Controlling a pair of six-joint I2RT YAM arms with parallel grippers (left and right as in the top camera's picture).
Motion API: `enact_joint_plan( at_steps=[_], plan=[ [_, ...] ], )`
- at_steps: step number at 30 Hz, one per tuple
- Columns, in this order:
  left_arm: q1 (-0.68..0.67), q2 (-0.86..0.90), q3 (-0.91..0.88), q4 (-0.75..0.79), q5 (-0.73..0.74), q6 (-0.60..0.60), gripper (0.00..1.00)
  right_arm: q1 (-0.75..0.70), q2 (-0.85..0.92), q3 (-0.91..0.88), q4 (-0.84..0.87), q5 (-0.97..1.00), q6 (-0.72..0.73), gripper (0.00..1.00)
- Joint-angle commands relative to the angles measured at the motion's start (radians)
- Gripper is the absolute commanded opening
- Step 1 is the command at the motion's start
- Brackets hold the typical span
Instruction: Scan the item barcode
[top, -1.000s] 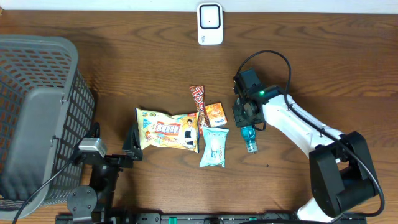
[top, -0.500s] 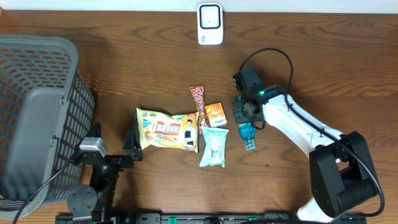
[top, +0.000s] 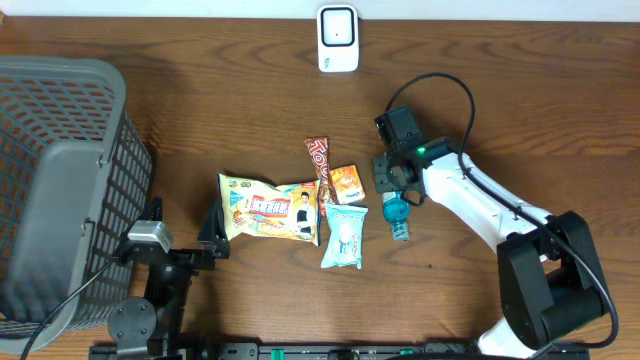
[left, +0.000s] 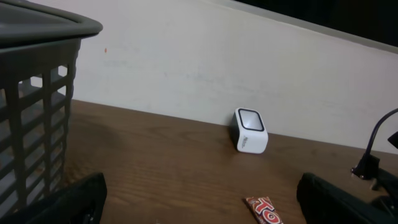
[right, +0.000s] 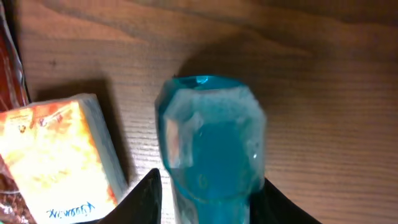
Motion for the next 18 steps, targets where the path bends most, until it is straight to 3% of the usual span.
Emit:
enact_joint_plan(
  at_steps=[1, 7, 12, 18],
  plan=[
    [-0.003, 0.003, -0.014, 0.001, 0.008, -0.012, 0.98, 0.005, -0.010, -0.077, 0.055, 0.008, 0.065, 0.30],
    [-0.003, 0.003, -0.014, 0.001, 0.008, -0.012, 0.98, 0.005, -0.010, -0.142, 0.125, 0.008, 0.068, 0.22],
    [-0.003, 0.003, -0.014, -0.010, 0.008, -0.012, 0.98, 0.005, -0.010, -0.146, 0.154, 0.003, 0.068, 0.01],
    [-0.003, 0.003, -0.014, -0.031, -0.011, -0.011, 0.98, -0.008, -0.023, -0.126, 0.130, -0.142, 0.024, 0.01]
  ],
)
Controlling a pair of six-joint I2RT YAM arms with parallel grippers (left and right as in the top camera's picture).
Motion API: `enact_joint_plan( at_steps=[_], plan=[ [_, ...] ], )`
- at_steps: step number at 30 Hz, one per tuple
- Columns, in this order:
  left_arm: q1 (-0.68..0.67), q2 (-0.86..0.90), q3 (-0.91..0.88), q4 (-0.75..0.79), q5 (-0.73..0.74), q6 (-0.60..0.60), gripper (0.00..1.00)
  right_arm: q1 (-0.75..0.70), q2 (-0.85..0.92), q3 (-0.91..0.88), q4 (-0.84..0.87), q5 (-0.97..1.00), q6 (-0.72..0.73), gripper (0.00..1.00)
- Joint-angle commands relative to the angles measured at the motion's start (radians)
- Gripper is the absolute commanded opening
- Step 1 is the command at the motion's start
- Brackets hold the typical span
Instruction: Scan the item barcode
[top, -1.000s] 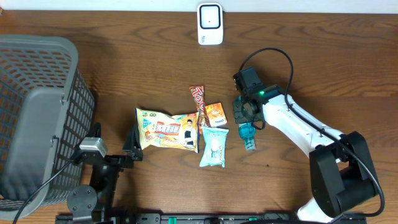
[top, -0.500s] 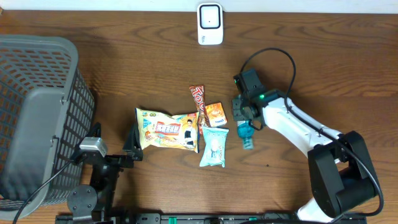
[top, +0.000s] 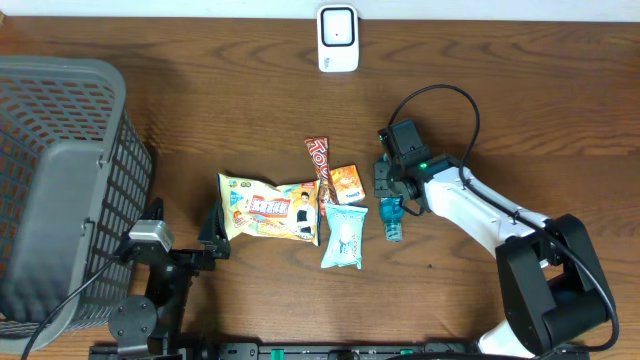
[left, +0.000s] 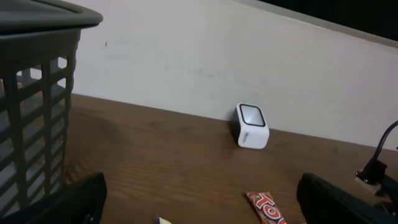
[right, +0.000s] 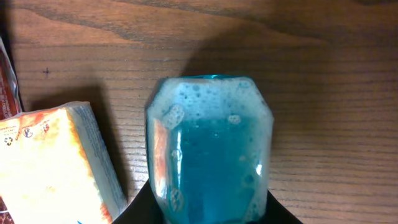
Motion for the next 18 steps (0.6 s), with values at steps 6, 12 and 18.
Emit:
enact_joint_plan(
  at_steps=[6, 12, 18],
  plan=[
    [-0.003, 0.002, -0.014, -0.081, -0.117, -0.013, 0.98, -0.036, -0.081, -0.006, -0.080, -0.302, -0.132, 0.01],
    [-0.003, 0.002, -0.030, -0.077, -0.051, -0.012, 0.98, -0.040, -0.259, -0.006, -0.131, -0.367, -0.161, 0.01],
    [-0.003, 0.002, -0.116, -0.077, -0.053, -0.012, 0.98, -0.040, -0.336, -0.006, -0.156, -0.510, -0.160, 0.01]
  ],
)
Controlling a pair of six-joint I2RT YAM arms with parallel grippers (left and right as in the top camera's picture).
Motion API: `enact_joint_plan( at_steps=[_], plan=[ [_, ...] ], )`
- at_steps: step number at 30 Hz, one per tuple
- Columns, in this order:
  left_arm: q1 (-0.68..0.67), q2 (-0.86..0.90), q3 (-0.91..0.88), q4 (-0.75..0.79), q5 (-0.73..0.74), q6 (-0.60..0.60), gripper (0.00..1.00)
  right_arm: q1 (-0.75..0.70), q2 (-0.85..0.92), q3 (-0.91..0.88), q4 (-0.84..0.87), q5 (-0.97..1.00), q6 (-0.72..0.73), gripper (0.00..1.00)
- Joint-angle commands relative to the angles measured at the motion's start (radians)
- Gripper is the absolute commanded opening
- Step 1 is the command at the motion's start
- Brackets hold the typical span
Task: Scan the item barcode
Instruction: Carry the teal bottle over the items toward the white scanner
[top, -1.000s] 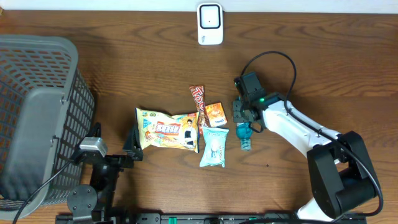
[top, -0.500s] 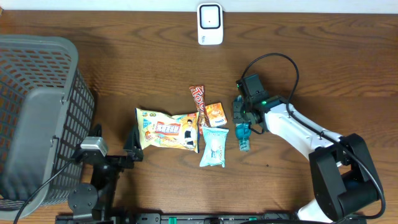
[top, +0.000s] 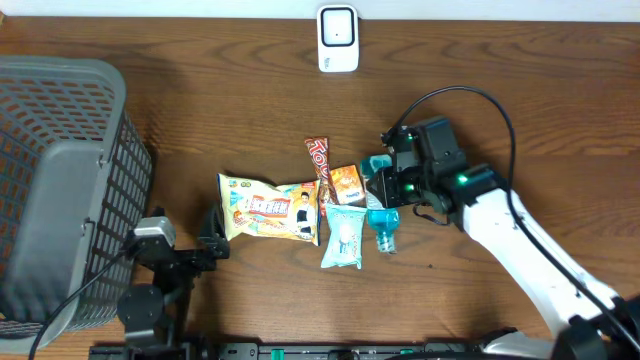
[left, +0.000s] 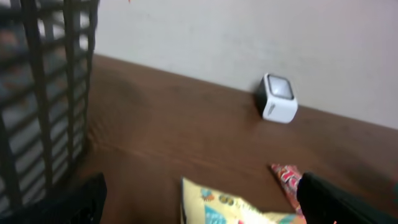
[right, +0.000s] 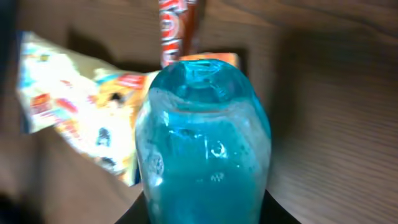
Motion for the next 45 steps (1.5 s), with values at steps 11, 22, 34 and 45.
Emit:
enact_joint_plan(
  at_steps=[11, 22, 34, 45],
  plan=[
    [-0.003, 0.013, -0.082, 0.004, 0.005, -0.010, 0.98, -0.005, -0.029, 0.014, -0.036, -0.671, -0.380, 0.01],
    [-0.003, 0.013, -0.082, 0.004, 0.005, -0.009, 0.98, -0.005, -0.029, 0.014, -0.017, -0.846, -0.399, 0.01],
    [-0.003, 0.013, -0.082, 0.004, 0.005, -0.009, 0.98, -0.021, -0.029, 0.014, 0.005, -1.015, -0.398, 0.01],
    [-0.003, 0.013, -0.082, 0.004, 0.005, -0.009, 0.98, -0.072, -0.029, 0.014, 0.055, -1.077, -0.469, 0.01]
  ],
)
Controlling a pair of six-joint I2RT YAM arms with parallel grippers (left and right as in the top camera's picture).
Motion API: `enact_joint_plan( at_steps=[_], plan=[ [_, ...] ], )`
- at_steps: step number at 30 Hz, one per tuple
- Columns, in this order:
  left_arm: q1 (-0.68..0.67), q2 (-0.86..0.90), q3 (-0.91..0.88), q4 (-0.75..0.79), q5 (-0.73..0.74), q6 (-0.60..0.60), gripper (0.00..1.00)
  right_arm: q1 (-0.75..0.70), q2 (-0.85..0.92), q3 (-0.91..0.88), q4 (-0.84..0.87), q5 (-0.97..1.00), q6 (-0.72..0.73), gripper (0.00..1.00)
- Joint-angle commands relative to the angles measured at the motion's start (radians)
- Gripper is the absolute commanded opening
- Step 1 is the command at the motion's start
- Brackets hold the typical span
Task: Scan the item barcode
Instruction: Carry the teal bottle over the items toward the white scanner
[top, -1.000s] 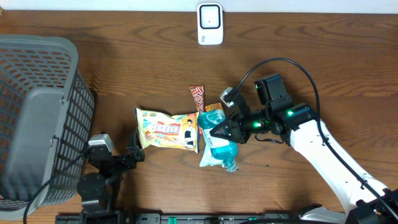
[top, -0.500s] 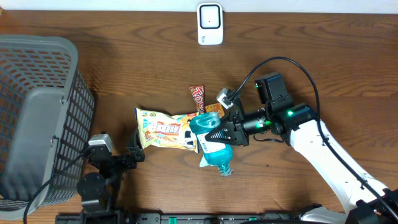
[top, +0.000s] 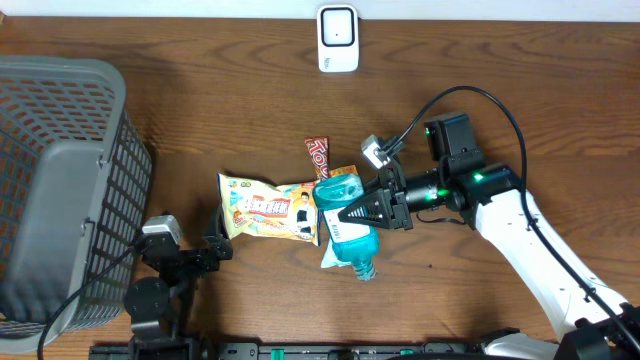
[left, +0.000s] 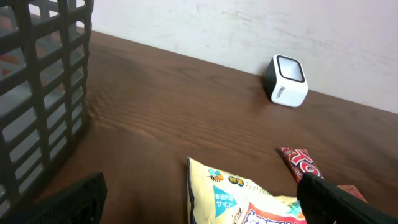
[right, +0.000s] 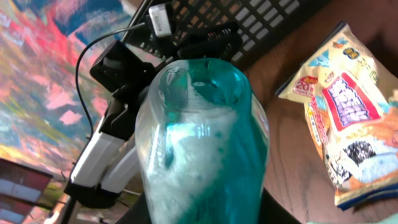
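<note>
A clear bottle of blue liquid hangs in the air over the middle of the table, with my right gripper shut on it. In the right wrist view the bottle fills the frame, its base pointing toward the basket and the left arm. The white scanner stands at the table's far edge and shows in the left wrist view as the scanner. My left gripper is open and low at the front left, just before the yellow snack bag.
A grey basket stands at the left. Under the bottle lie the yellow snack bag, a red chocolate bar, an orange box and a white-blue pouch, the last two partly hidden.
The right gripper has gone from low beside the orange box to higher and further left, with the bottle turned to point at the basket side. The left wrist view has shifted a little.
The bottle lay on the table right of the orange box with my right fingers on either side. Then the fingers were tight on it. Later it was off the table beside the box, and now it is high over the snacks. The left arm shifted slightly.
</note>
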Motion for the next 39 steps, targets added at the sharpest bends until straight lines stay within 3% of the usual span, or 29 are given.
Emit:
enact_joint_plan(
  at_steps=[1, 3, 7, 15, 20, 24, 29, 39],
  plan=[
    [-0.003, 0.005, -0.026, -0.004, 0.006, -0.009, 0.98, -0.007, -0.017, 0.016, 0.055, -0.086, -0.049, 0.01],
    [-0.003, 0.005, -0.026, -0.004, 0.006, -0.009, 0.98, -0.007, -0.017, 0.016, 0.074, 0.006, -0.049, 0.01],
    [-0.003, 0.005, -0.026, -0.004, 0.006, -0.009, 0.98, -0.005, -0.017, 0.016, 0.103, 0.423, 0.027, 0.01],
    [-0.003, 0.005, -0.026, -0.004, 0.006, -0.009, 0.98, -0.002, -0.007, 0.021, 0.315, 0.793, 0.121, 0.01],
    [-0.003, 0.005, -0.026, -0.004, 0.006, -0.009, 0.98, 0.041, 0.092, 0.106, 0.374, 0.958, 0.051, 0.01],
    [-0.003, 0.005, -0.026, -0.004, 0.006, -0.009, 0.98, 0.068, 0.233, 0.278, 0.304, 1.057, -0.014, 0.01],
    [-0.003, 0.005, -0.026, -0.004, 0.006, -0.009, 0.98, 0.074, 0.506, 0.645, 0.130, 1.250, -0.164, 0.01],
    [-0.003, 0.005, -0.026, -0.004, 0.006, -0.009, 0.98, 0.076, 0.908, 1.195, 0.122, 1.511, -0.392, 0.01]
  ],
)
